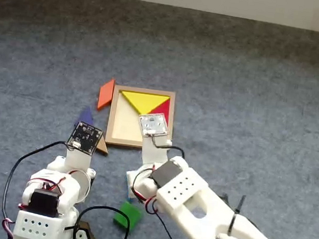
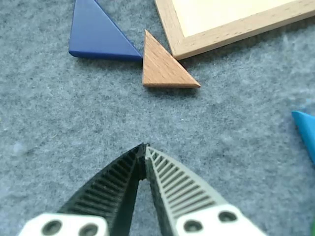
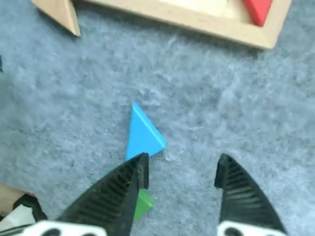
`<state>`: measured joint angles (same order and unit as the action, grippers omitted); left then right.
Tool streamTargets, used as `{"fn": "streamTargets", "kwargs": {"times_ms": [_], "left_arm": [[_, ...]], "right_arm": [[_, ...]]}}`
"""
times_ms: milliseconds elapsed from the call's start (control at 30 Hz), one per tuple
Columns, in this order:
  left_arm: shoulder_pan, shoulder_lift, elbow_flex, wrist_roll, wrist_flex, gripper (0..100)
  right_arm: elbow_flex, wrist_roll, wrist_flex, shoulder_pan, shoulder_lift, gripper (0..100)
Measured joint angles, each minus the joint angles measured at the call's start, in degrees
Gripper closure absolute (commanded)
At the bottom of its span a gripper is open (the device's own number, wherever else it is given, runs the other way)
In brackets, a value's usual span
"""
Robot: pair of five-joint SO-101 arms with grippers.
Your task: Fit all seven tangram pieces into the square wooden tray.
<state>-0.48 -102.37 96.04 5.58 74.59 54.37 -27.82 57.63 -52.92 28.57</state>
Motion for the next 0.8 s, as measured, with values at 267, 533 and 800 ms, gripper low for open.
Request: {"fn": "streamTargets", "kwargs": {"times_ms": [267, 533, 800], "left_arm": [[0.00, 0.00, 0.00, 0.00, 0.00, 99], [0.00, 0.00, 0.00, 0.00, 0.00, 99], [0.00, 0.00, 0.00, 0.00, 0.00, 99]], "right_arm": [[-1.58, -4.66, -6.24, -3.25, -8.88, 79.7], [-1.58, -5.01, -10.64, -3.43, -9.49, 81.1], [-1.58, -5.01, -11.34, -3.60, -13.19, 81.1]]}}
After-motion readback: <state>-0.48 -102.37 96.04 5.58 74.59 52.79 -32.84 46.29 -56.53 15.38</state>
